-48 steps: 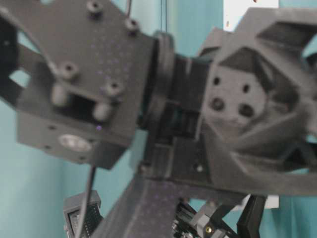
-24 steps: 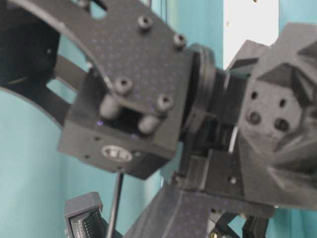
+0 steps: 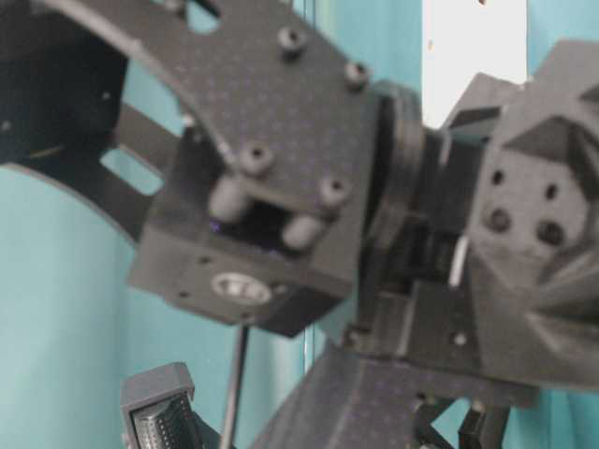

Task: Move the wooden board into place and insert the rod into its hole.
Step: 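Move the right gripper down over the cream wooden peg, then close the right gripper on the peg and lift it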

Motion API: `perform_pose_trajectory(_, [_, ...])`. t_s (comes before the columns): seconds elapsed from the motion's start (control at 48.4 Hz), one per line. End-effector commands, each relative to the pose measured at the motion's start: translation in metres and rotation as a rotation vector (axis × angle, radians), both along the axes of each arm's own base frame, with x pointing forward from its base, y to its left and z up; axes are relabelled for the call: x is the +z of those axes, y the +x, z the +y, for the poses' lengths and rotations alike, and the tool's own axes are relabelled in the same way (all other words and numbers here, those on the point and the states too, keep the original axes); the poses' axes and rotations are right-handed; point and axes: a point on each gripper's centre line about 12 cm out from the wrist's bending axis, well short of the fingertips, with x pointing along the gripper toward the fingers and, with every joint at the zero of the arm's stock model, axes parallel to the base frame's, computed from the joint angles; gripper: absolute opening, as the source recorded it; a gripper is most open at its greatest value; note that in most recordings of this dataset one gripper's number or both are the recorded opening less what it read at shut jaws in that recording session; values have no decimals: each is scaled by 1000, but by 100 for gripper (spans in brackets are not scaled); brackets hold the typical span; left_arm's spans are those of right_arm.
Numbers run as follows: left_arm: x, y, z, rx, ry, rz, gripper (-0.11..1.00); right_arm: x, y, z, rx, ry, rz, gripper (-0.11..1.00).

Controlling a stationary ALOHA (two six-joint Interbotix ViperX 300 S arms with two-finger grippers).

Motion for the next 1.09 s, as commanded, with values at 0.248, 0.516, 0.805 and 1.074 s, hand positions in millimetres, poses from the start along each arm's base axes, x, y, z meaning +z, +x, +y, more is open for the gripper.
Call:
perform_pose_trajectory(0.248, [11,1,-2,-7,3,-37,77,16,4,8,14,18,-44,42])
perform_pose_trajectory(0.516, [11,1,-2,-7,3,-37,77,17,6,9,18,24,-64,42])
perform_pose_trajectory(0.805, [11,1,-2,-6,2,-35,77,15,6,9,18,24,-63,41])
perform_pose_trajectory(1.074, [12,2,-2,-8,2,-40,77,14,4,8,19,8,-44,32])
